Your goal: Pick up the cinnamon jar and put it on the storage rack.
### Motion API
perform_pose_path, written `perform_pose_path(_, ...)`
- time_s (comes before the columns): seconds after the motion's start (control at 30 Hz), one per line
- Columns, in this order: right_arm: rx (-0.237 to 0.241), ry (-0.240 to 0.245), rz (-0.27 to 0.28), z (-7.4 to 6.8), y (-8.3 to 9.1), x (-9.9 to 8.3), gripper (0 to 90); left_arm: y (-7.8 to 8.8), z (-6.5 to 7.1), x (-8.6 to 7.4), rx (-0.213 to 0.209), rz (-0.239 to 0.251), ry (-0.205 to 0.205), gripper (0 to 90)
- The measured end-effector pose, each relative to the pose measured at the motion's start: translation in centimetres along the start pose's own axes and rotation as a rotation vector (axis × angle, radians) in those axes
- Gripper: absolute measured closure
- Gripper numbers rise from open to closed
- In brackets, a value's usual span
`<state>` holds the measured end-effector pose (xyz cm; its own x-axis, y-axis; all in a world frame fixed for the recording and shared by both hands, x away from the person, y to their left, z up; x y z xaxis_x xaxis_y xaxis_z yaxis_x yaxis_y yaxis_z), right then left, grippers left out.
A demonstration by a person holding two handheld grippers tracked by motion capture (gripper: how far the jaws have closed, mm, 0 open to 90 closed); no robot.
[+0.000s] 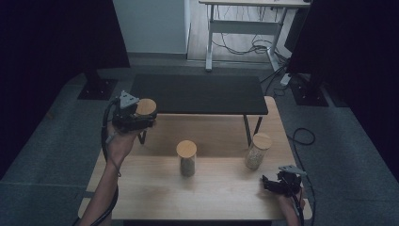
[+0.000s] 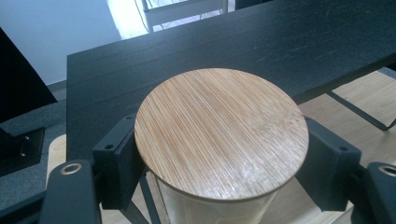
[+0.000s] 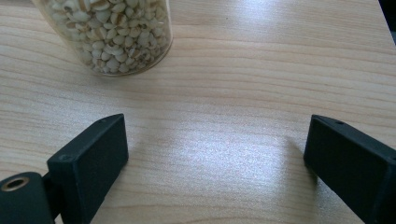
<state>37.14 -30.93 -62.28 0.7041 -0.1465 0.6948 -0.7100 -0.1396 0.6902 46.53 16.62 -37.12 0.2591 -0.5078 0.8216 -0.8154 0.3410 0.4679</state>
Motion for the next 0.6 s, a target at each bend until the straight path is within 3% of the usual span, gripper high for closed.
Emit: perform_pose_path(0.6,0.000,0.000,0.000,0.0,0.0,0.0,5.7,0.3,-0.5,1.6,-0.001,0.009,-0.003,24.6)
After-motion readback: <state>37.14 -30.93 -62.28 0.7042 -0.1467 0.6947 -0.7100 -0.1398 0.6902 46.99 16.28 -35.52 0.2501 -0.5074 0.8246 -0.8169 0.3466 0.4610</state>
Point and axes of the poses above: each handheld gripper's, and its own axes: y roughly backward along the jaws, x roughly out of its top, z roughly to its right, the point moved 9 cm from there along -y, roughly forward along the jaws, and after that the axes turned 15 degrees about -y, right-handed, at the moved point
